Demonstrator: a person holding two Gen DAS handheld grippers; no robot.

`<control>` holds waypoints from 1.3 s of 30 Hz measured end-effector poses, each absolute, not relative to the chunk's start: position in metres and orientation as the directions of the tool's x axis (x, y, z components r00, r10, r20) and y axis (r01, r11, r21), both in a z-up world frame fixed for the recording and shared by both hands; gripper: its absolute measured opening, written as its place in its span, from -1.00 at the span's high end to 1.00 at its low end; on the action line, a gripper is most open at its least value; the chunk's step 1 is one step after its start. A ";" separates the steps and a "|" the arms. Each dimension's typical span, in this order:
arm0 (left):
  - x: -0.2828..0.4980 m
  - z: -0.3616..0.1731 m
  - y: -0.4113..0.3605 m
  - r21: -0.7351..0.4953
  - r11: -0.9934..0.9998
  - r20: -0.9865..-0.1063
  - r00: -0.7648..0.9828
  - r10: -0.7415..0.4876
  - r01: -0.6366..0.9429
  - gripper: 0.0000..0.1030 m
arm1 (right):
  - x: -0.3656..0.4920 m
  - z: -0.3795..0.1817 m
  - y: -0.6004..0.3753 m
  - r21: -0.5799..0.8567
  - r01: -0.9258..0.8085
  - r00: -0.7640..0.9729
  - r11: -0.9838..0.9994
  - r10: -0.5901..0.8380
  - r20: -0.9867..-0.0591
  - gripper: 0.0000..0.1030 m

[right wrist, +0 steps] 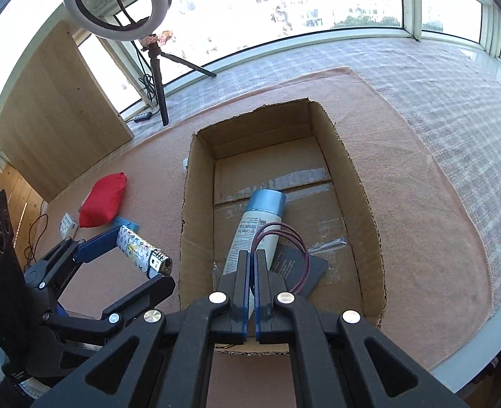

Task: Organize objects
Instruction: 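Close the left gripper on the patterned lighter and lift it, then lower the lighter into the box and open the left gripper while the right drops the rubber band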

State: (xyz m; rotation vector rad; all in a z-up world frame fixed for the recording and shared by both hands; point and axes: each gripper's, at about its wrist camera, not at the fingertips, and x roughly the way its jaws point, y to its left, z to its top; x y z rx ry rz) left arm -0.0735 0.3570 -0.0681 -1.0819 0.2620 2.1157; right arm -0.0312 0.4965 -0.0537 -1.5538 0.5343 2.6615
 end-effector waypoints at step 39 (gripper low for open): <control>-0.104 -0.063 0.249 -0.151 -0.865 -0.781 -0.478 0.401 -0.479 -0.68 | -0.060 -0.057 0.461 0.314 -0.101 -0.481 -0.944 -0.229 -0.846 0.14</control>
